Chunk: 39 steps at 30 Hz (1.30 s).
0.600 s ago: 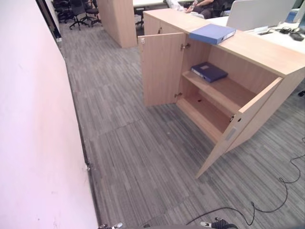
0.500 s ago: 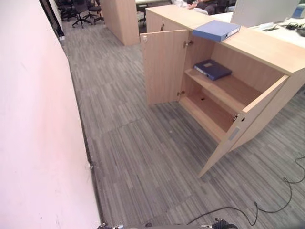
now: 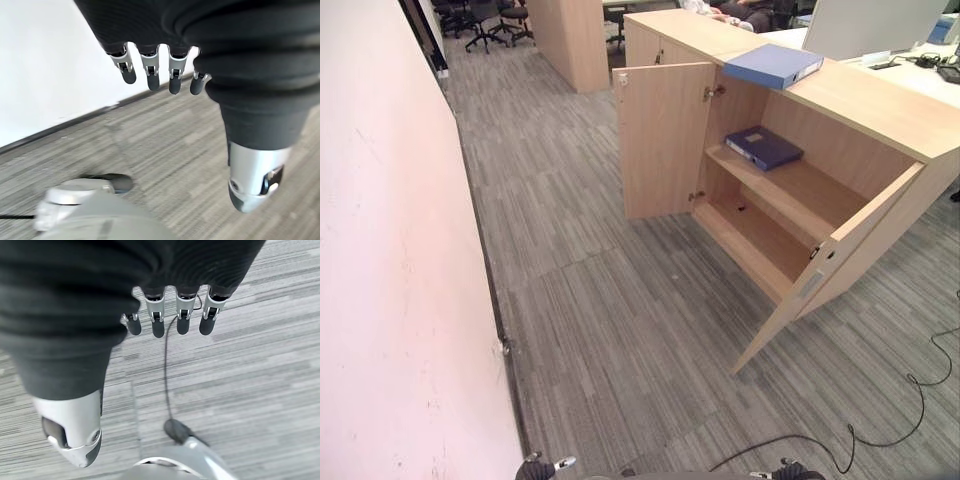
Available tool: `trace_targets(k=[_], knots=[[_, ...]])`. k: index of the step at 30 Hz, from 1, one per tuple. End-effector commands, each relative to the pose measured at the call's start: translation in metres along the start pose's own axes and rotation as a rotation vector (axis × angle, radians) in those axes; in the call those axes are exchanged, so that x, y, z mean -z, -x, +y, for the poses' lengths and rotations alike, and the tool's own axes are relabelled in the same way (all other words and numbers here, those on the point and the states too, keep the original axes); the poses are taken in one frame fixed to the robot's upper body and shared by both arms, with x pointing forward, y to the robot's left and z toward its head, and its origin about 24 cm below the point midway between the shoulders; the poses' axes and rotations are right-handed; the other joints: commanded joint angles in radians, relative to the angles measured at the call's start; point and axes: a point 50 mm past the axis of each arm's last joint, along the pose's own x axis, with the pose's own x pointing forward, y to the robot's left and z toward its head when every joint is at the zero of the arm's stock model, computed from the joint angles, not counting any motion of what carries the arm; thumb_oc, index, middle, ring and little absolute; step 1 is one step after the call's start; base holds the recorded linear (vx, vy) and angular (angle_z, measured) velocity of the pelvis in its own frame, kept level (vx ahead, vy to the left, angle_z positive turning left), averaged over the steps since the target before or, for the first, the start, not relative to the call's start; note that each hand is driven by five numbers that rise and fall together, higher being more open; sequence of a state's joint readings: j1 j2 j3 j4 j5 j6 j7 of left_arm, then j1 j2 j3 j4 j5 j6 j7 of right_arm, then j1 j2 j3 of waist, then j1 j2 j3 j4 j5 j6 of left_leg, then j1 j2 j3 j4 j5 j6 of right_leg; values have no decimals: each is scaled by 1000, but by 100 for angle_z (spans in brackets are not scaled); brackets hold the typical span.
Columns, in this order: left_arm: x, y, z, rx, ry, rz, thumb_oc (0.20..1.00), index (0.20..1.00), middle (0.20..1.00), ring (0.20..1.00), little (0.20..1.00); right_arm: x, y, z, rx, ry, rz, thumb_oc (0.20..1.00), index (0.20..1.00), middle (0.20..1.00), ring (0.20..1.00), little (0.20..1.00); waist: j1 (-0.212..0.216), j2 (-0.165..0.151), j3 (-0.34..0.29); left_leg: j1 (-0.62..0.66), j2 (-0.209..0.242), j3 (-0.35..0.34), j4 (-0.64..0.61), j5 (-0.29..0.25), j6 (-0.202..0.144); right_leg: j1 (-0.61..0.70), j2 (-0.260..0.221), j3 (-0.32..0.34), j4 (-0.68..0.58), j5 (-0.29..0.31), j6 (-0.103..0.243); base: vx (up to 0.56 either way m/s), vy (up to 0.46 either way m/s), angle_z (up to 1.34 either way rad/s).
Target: Put the empty folder in the office cabinet
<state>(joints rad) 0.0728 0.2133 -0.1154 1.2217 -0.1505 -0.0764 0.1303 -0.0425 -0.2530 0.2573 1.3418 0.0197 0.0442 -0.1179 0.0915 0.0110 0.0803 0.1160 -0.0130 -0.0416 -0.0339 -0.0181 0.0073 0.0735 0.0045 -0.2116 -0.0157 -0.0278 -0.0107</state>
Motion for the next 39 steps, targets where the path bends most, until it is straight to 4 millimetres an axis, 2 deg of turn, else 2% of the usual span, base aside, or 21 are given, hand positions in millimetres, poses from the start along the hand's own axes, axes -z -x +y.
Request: trace_targets(k=[1,12,13,14,15,16,17,18,19,20,23,26,27,29,31,33,34,35,36,37,39], knots=[[-12,-4,9,-18,44,-16,1000,1000,1000,1000,1000,-8,-1,-3,3,13,-18,1000,1000,1000,1000,1000,5,-42,5,18,-39,-73,-53,-26,-11,51,-50,-25,-72,46,92,0,0,0],[-16,-5,12,-43,18,-17,1000,1000,1000,1000,1000,-11,-1,-3,0,22,-30,1000,1000,1000,1000,1000,-2,-47,11,20,-30,-85,-53,-25,-15,55,-39,-23,-72,32,79,0,-37,4],[-19,-5,13,-56,40,-25,1000,1000,1000,1000,1000,-14,-1,-3,0,22,-39,1000,1000,1000,1000,1000,1,-54,23,-4,-34,-85,-3,-39,-18,54,-42,-21,-72,35,76,-119,-141,9],[-26,-6,16,-72,82,-45,1000,1000,1000,1000,1000,-20,-1,-4,7,15,-61,1000,1000,1000,1000,1000,7,-71,62,-93,-50,-67,170,-86,-36,43,-49,-22,-60,34,66,-124,-116,5],[-27,-6,16,-73,82,-45,1000,1000,1000,1000,1000,-20,-1,-4,7,15,-61,1000,1000,1000,1000,1000,6,-70,60,-100,-50,-67,181,-91,-36,40,-48,-23,-60,34,66,-130,-135,11],[-29,-7,16,-72,99,-52,1000,1000,1000,1000,1000,-22,-1,-7,13,11,-65,1000,1000,1000,1000,1000,10,-75,78,-145,-54,-47,303,-109,-55,46,-43,-28,-62,31,58,-28,-56,15],[-29,-7,16,-72,99,-52,1000,1000,1000,1000,1000,-22,-1,-7,13,11,-65,1000,1000,1000,1000,1000,9,-75,77,-146,-54,-47,303,-109,-55,46,-43,-29,-62,31,58,-114,-168,17],[-32,-7,15,-70,137,-59,1000,1000,1000,1000,1000,-26,-2,-14,34,26,-69,1000,1000,1000,1000,1000,30,-69,132,-312,-48,-39,615,-27,-75,75,-31,-53,-72,17,40,-47,-205,37],[-30,-7,13,-65,152,-49,1000,1000,1000,1000,1000,-22,-2,-24,61,29,-43,1000,1000,1000,1000,1000,37,-59,150,-448,-21,-12,699,89,-95,93,-18,-84,-72,-10,30,-46,-205,28],[-30,-7,13,-65,152,-49,1000,1000,1000,1000,1000,-21,-2,-24,61,29,-43,1000,1000,1000,1000,1000,37,-59,149,-449,-21,-12,699,89,-95,92,-18,-83,-72,-10,30,136,-94,30],[-12,-5,17,-74,174,3,1000,1000,1000,1000,1000,-10,-2,-22,53,35,-10,1000,1000,1000,1000,1000,60,-70,124,-396,19,24,367,77,-75,107,-35,-91,-72,-25,43,272,44,6],[3,-2,20,-97,191,49,1000,1000,1000,1000,1000,-5,-2,-25,65,28,-4,1000,1000,1000,1000,1000,63,-48,105,-430,124,33,28,205,-112,133,-22,-98,-72,-78,48,311,128,-20],[6,-2,20,-102,194,63,1000,1000,1000,1000,1000,0,-2,-25,67,23,11,1000,1000,1000,1000,1000,64,-44,106,-431,150,50,-37,228,-124,150,-21,-96,-72,-94,52,300,134,19],[17,0,21,-114,214,98,1000,1000,1000,1000,1000,12,-1,-24,62,22,49,1000,1000,1000,1000,1000,67,-34,94,-433,175,101,-53,244,-136,175,-21,-94,-72,-106,65,329,186,17],[32,4,27,-137,240,138,1000,1000,1000,1000,1000,21,0,-19,45,33,81,1000,1000,1000,1000,1000,88,-24,53,-396,170,118,-53,295,-140,213,-48,-84,-72,-109,90,471,315,7],[33,5,29,-149,252,139,1000,1000,1000,1000,1000,23,0,-15,31,45,81,1000,1000,1000,1000,1000,98,-30,35,-388,160,124,-53,293,-132,221,-72,-87,-72,-107,106,437,331,-52],[33,5,34,-161,256,139,1000,1000,1000,1000,1000,23,1,-8,6,71,86,1000,1000,1000,1000,1000,120,-47,17,-351,132,128,-53,269,-109,233,-128,-88,-45,-100,132,435,341,-57],[33,5,34,-161,256,139,1000,1000,1000,1000,1000,23,1,-8,6,71,86,1000,1000,1000,1000,1000,120,-46,16,-353,133,128,-53,270,-109,231,-127,-88,-45,-99,132,522,456,-35],[30,4,39,-169,247,128,1000,1000,1000,1000,1000,22,1,-4,-8,78,84,1000,1000,1000,1000,1000,128,-67,1,-314,88,136,-53,232,-80,211,-194,-87,36,-55,162,241,239,-28],[30,4,39,-169,247,128,1000,1000,1000,1000,1000,22,1,-4,-8,78,84,1000,1000,1000,1000,1000,128,-66,-1,-316,89,135,-53,233,-80,210,-193,-87,35,-54,162,330,341,-17],[27,3,43,-170,233,117,1000,1000,1000,1000,1000,19,1,-4,-12,65,73,1000,1000,1000,1000,1000,130,-80,-9,-281,39,138,-53,190,-42,183,-246,-82,137,10,183,218,284,7]])
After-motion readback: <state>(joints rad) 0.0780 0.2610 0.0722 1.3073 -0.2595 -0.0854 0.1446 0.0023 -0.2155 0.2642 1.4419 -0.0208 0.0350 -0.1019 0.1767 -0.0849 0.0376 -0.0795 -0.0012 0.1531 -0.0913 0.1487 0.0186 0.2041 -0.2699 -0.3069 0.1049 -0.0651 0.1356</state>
